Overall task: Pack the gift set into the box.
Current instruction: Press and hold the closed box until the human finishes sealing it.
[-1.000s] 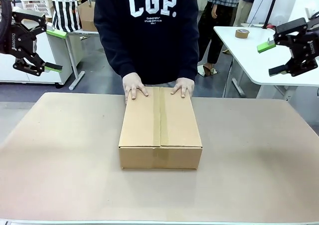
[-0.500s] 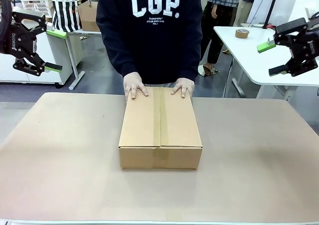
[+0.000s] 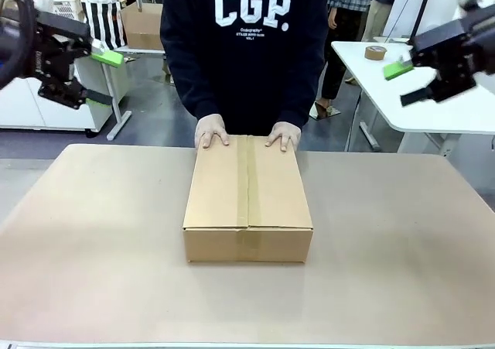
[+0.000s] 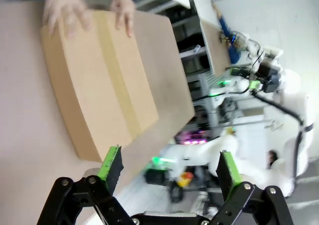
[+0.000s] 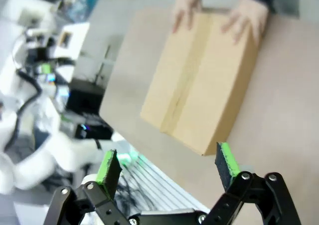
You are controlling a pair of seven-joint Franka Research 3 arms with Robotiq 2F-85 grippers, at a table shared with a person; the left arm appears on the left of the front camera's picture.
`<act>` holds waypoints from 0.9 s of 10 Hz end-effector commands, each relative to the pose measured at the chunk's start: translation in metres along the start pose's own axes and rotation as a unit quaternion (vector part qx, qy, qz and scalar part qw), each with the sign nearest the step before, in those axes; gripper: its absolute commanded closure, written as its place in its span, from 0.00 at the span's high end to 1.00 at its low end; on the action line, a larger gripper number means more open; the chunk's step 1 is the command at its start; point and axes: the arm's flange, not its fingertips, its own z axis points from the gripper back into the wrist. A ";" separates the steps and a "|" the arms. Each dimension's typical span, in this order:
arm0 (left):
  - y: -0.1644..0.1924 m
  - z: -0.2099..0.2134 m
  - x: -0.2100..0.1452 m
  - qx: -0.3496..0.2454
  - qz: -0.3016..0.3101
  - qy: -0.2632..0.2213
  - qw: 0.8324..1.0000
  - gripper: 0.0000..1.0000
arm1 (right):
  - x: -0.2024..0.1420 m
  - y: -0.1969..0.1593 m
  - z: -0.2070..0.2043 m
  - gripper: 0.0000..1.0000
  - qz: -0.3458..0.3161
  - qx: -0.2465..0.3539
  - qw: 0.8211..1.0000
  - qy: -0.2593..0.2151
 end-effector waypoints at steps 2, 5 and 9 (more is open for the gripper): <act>-0.030 -0.027 -0.045 0.027 -0.340 -0.113 0.933 1.00 | -0.020 0.052 -0.016 1.00 0.454 0.085 0.882 -0.095; -0.063 0.000 -0.061 -0.087 -0.272 -0.112 0.952 1.00 | -0.053 0.056 0.007 1.00 0.487 0.169 0.856 0.040; -0.042 -0.019 -0.052 -0.110 -0.357 -0.034 0.927 1.00 | -0.038 0.068 -0.041 1.00 0.494 0.105 0.863 -0.002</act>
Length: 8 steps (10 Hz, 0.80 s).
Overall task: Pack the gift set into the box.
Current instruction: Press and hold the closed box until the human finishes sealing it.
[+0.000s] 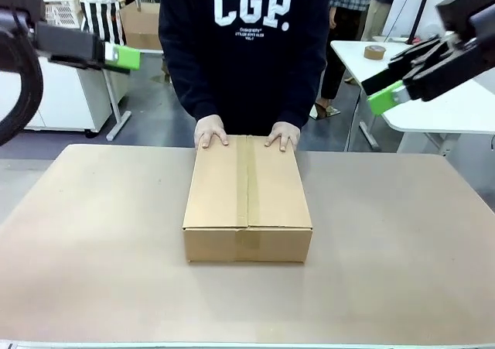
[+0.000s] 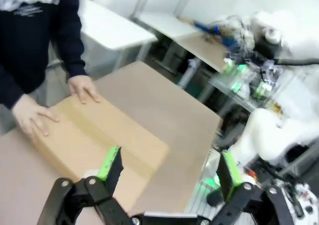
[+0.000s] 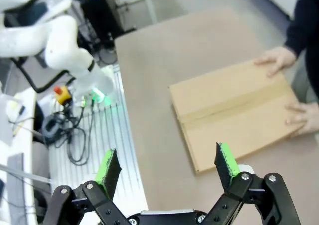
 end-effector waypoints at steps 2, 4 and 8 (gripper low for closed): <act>0.060 -0.014 -0.053 -0.287 -0.025 0.093 0.953 1.00 | -0.034 -0.060 -0.059 1.00 0.119 0.013 0.985 -0.123; 0.090 -0.023 -0.076 -0.317 0.020 0.110 0.942 1.00 | -0.061 -0.085 -0.091 1.00 0.083 0.013 0.977 -0.197; 0.105 -0.098 -0.121 0.158 -0.334 -0.071 0.927 1.00 | -0.127 -0.108 -0.174 1.00 0.013 0.042 0.969 -0.242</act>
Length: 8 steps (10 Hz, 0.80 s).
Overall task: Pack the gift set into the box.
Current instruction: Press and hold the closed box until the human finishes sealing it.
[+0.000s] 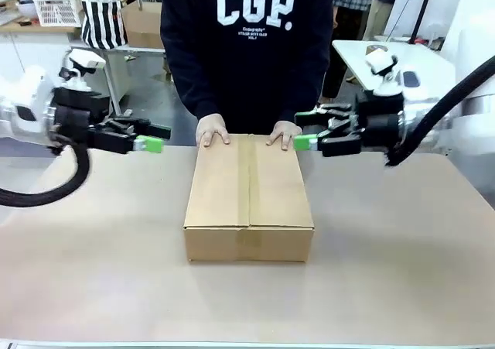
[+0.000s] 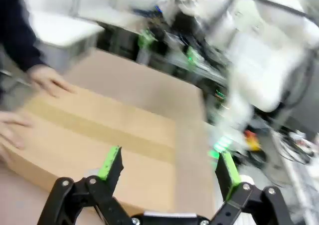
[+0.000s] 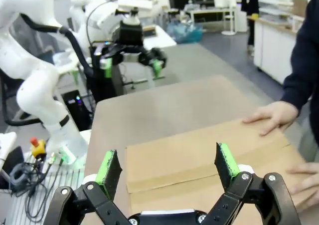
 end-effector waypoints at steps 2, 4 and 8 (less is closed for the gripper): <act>-0.006 -0.046 -0.035 0.250 -0.261 0.000 0.932 1.00 | -0.041 0.002 0.000 1.00 -0.058 0.030 0.997 -0.034; 0.010 -0.014 -0.002 0.062 -0.048 -0.020 0.997 1.00 | -0.019 -0.004 -0.010 1.00 -0.022 0.020 1.000 -0.009; 0.020 -0.057 -0.039 -0.068 -0.101 -0.027 0.992 1.00 | -0.052 -0.028 -0.029 1.00 0.006 -0.046 0.993 0.108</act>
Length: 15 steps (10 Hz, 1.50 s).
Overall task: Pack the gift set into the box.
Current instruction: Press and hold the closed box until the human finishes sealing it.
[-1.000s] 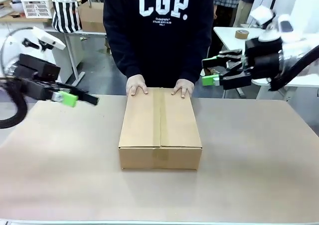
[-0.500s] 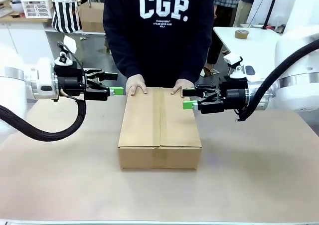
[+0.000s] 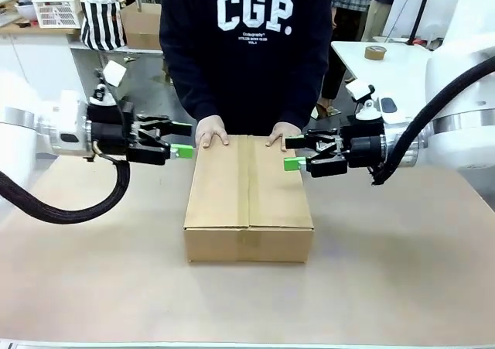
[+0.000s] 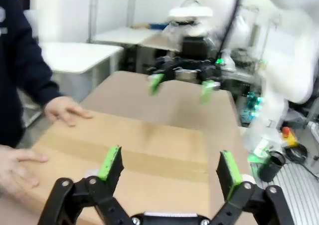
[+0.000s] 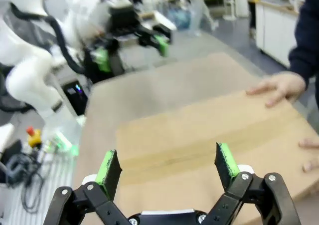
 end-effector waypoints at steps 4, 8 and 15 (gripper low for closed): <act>0.018 -0.031 -0.086 -0.080 -0.029 0.016 0.996 1.00 | -0.056 -0.046 -0.043 1.00 0.066 0.017 0.995 0.072; 0.045 -0.044 -0.108 -0.039 -0.095 0.069 0.992 1.00 | -0.063 -0.048 -0.051 1.00 0.077 0.018 0.994 0.075; 0.055 -0.043 -0.102 -0.031 -0.068 0.053 0.996 1.00 | -0.059 -0.051 -0.048 1.00 0.054 0.035 0.996 0.060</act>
